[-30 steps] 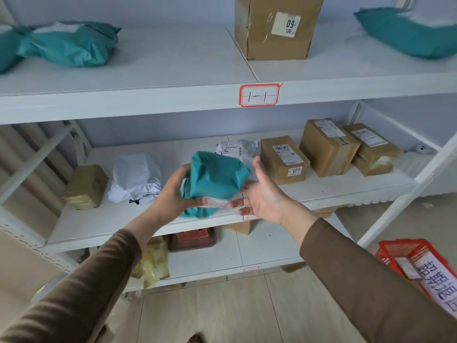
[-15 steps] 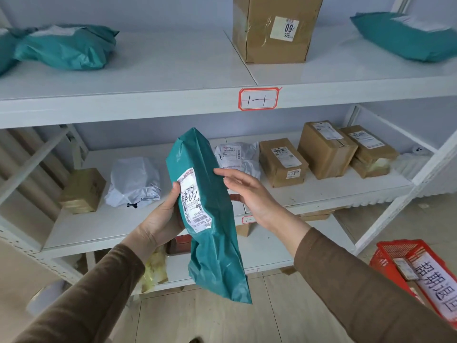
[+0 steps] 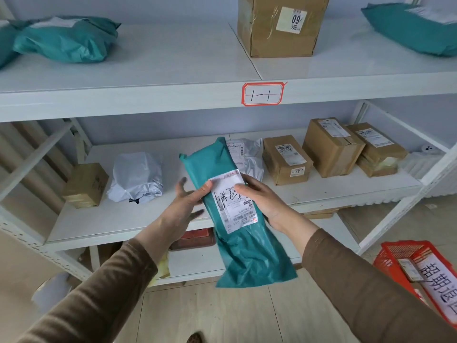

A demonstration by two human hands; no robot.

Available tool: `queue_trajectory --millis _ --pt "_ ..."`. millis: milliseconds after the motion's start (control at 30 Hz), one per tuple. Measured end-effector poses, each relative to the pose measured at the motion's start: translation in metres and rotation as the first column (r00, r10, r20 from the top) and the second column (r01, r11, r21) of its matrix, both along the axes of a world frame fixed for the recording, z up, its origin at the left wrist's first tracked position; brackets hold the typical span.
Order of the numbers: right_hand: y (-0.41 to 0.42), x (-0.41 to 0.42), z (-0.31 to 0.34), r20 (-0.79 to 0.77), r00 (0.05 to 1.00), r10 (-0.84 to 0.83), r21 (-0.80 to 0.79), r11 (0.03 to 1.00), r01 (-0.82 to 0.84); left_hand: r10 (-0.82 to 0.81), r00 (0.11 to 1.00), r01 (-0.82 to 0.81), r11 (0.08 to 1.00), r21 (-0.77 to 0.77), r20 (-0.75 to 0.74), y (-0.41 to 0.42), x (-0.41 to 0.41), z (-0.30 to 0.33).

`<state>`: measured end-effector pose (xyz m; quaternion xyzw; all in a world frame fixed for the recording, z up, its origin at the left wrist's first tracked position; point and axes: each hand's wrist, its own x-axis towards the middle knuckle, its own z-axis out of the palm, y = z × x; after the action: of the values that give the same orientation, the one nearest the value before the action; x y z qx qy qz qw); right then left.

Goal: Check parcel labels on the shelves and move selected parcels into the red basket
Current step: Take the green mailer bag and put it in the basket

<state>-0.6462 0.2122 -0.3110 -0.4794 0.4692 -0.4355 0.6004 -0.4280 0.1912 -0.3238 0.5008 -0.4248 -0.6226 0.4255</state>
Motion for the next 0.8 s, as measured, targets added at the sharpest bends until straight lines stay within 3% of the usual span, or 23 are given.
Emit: queue_trajectory --millis 67,100,167,233,267,300,333,400,467,533,600,667,700,800 --pt "-0.006 -0.01 0.001 -0.241 0.97 0.04 -0.062 0.996 -0.056 0.179 0.943 -0.113 0.965 -0.235 0.281 -0.006 0.008 -0.004" --pt "-0.009 -0.016 0.004 -0.432 0.9 0.067 -0.095 0.988 -0.119 0.242 0.866 -0.065 0.922 -0.383 0.437 -0.009 0.013 -0.005" --pt "-0.016 -0.021 0.013 -0.794 0.598 0.114 -0.09 0.95 -0.299 0.283 0.657 0.233 0.805 -0.546 0.698 -0.013 0.021 -0.002" --pt "-0.022 -0.016 0.023 -0.961 0.254 0.105 -0.029 0.88 -0.474 0.204 0.384 0.565 0.719 -0.404 0.9 -0.013 0.02 0.002" --pt "-0.024 -0.012 0.026 -0.984 0.15 0.094 -0.002 0.841 -0.541 0.145 0.266 0.669 0.684 -0.291 0.953 -0.013 0.017 0.001" --pt "-0.026 -0.007 0.029 -0.991 0.095 0.094 0.021 0.811 -0.585 0.078 0.197 0.725 0.66 -0.199 0.977 -0.011 0.012 -0.001" --pt "-0.027 -0.003 0.031 -0.992 0.079 0.102 0.033 0.791 -0.611 0.014 0.183 0.742 0.653 -0.148 0.983 -0.01 0.008 -0.005" --pt "-0.028 0.001 0.034 -0.99 0.084 0.117 0.039 0.777 -0.628 -0.077 0.299 0.691 0.705 -0.16 0.951 -0.008 0.002 -0.012" --pt "-0.028 -0.001 0.033 -0.995 0.096 0.034 -0.033 0.779 -0.626 -0.186 0.519 0.556 0.815 -0.164 0.834 -0.007 0.002 -0.019" --pt "-0.028 -0.007 0.027 -0.976 0.14 -0.167 -0.217 0.776 -0.592 -0.28 0.757 0.394 0.917 -0.07 0.59 -0.004 0.003 -0.027" --pt "-0.027 -0.013 0.015 -0.884 0.272 -0.381 -0.467 0.759 -0.454 -0.254 0.912 0.258 0.966 0.032 0.322 0.001 0.002 -0.036" --pt "-0.024 -0.018 -0.002 -0.715 0.478 -0.51 -0.649 0.739 -0.182 -0.193 0.976 0.18 0.975 0.132 0.1 0.006 0.001 -0.045" --pt "-0.021 -0.019 -0.012 -0.637 0.562 -0.527 -0.658 0.752 -0.04 -0.16 0.987 0.155 0.971 0.181 0.013 0.008 -0.001 -0.048" --pt "-0.01 -0.016 -0.033 -0.475 0.784 -0.4 -0.375 0.898 0.231 -0.112 0.985 0.137 0.967 0.215 -0.128 0.015 -0.013 -0.054"
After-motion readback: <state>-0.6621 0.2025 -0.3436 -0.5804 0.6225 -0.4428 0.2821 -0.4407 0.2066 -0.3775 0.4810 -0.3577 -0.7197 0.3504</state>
